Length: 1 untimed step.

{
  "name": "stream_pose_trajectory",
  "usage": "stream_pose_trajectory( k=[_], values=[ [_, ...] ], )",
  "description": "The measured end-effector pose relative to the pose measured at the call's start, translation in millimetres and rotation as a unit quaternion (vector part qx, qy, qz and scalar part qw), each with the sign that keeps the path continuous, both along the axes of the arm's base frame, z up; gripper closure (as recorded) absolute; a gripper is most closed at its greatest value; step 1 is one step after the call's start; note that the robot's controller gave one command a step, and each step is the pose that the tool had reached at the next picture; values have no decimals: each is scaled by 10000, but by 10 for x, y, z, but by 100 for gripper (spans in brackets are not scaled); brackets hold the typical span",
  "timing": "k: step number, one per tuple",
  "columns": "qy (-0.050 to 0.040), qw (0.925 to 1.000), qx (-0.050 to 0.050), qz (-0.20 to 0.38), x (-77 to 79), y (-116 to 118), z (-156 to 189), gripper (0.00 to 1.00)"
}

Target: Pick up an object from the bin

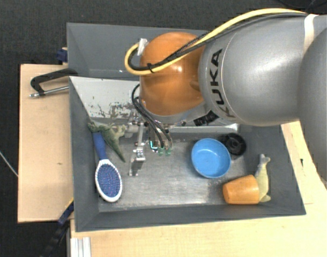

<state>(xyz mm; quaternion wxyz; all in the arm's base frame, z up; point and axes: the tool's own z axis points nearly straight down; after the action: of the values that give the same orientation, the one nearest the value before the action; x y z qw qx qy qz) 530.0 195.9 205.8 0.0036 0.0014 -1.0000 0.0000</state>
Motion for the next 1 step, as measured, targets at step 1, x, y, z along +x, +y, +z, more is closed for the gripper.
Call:
stream_pose_trajectory(
  k=[1],
  values=[
    [-32, 9971, -15, 760, -252, 319, -1212, 0]
  ],
)
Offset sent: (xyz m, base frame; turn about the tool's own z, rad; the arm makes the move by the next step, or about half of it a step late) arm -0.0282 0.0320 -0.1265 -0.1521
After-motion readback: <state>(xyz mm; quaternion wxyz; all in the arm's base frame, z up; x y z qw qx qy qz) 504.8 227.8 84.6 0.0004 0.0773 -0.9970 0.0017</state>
